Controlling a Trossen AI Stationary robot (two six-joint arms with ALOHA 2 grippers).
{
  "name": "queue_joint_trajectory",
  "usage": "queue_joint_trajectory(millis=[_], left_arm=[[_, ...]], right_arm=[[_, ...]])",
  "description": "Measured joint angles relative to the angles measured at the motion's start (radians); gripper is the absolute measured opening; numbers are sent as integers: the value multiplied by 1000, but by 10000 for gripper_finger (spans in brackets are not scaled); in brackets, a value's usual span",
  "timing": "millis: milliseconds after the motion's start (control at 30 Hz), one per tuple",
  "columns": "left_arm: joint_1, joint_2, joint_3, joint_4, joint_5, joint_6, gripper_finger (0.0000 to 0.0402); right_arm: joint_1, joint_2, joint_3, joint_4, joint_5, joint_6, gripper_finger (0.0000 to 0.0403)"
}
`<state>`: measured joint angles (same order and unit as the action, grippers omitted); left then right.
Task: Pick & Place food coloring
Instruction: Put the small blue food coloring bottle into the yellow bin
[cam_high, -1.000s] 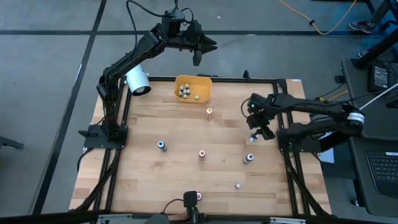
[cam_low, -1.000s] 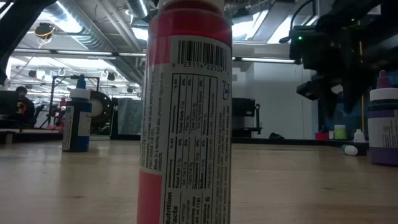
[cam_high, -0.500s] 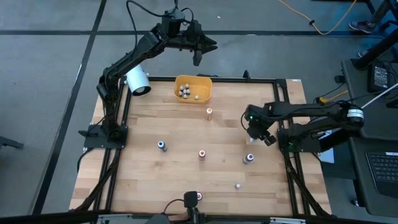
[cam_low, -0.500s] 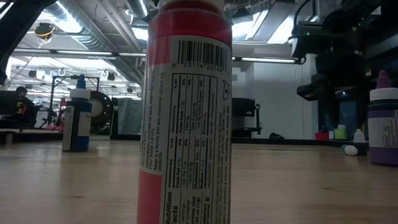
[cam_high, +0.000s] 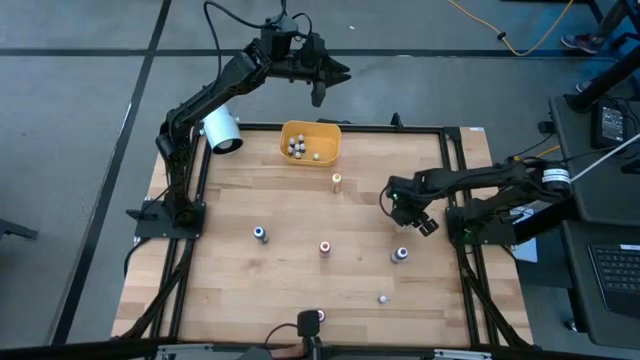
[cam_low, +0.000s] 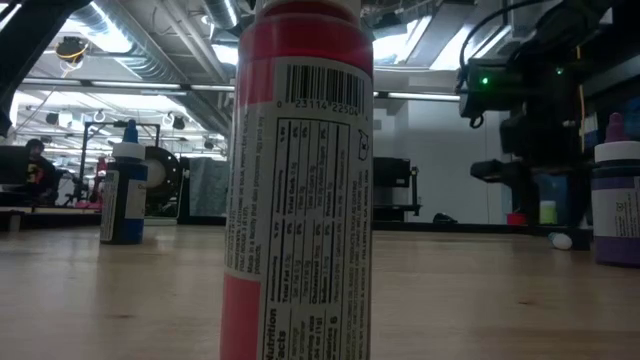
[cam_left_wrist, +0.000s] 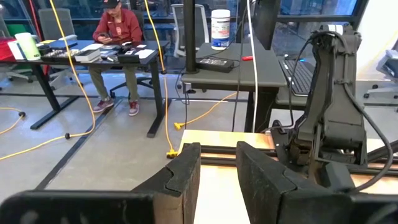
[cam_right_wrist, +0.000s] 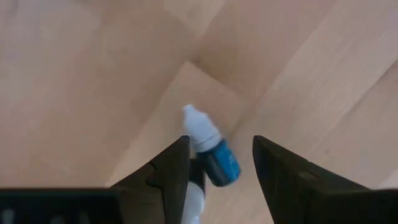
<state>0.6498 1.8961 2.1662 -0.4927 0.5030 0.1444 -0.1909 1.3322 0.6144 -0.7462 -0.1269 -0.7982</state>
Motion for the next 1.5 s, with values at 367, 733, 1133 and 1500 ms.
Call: queue_joint_trajectory(millis=[367,733,1133,1500], left_arm=[[-3,0,0,1,50,0,100],[-7,0,0,1,53,0,100],[-9,0,0,-1,119,0,100],[-9,0,0,-2,119,0,100]], right_arm=[[0,15,0,7,4,0,177],[-3,67,0,48,71,2,177],[-3,101,9,44,122,2,177],[-4,102,9,25,136,4,176]])
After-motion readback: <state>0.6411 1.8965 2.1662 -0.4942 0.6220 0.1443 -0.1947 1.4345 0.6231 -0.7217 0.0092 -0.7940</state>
